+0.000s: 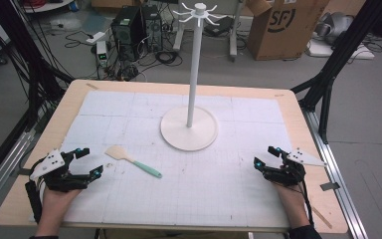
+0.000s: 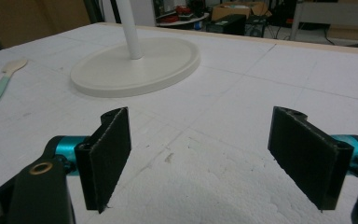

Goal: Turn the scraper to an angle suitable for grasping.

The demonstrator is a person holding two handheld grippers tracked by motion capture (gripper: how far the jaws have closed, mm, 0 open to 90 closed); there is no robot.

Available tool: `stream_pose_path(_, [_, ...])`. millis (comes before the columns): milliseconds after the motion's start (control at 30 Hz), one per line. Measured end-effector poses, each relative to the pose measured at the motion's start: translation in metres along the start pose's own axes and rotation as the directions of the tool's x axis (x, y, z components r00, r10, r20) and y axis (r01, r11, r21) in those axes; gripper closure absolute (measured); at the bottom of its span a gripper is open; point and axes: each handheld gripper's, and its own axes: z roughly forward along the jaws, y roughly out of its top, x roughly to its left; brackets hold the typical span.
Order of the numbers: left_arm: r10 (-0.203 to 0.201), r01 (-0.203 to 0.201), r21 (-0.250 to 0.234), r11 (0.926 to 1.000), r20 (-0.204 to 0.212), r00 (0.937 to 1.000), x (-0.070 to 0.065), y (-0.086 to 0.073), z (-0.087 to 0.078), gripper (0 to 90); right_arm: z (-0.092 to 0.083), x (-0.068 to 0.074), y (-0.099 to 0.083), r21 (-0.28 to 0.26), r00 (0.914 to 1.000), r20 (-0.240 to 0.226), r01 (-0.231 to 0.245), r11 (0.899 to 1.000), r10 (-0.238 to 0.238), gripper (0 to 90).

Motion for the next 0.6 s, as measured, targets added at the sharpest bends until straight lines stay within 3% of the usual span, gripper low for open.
stream_pose_path(300, [0.019, -0.019, -0.007, 0.9998, 0.014, 0.9997, -0.002, 0.000, -0.001, 18.8, 0.000, 0.001, 0.000, 0.003, 0.9999, 0.003, 0.010, 1.000, -0.010, 20.3])
stream_pose_path(400, [0.002, -0.001, -0.016, 0.9999, 0.054, 0.9985, -0.005, 0.002, -0.001, 23.2, 0.000, 0.002, 0.000, 0.001, 0.9999, 0.006, 0.014, 1.000, -0.014, 20.3])
stream_pose_path(533, [0.023, -0.018, -0.035, 0.9992, 0.131, 0.9912, -0.014, 0.007, -0.001, 47.2, 0.000, 0.001, 0.000, 0.001, 0.9998, 0.007, 0.016, 1.000, -0.016, 20.3])
stream_pose_path(567, [0.016, -0.012, -0.021, 0.9997, 0.170, 0.9854, -0.020, 0.011, 0.003, 51.5, 0.000, 0.001, 0.000, 0.001, 0.9998, 0.006, 0.016, 1.000, -0.016, 20.3])
stream_pose_path(600, [0.020, -0.020, -0.002, 0.9998, 0.181, 0.9833, -0.023, 0.013, 0.007, 54.1, 0.000, 0.001, 0.000, 0.002, 0.9999, 0.005, 0.015, 1.000, -0.015, 20.3])
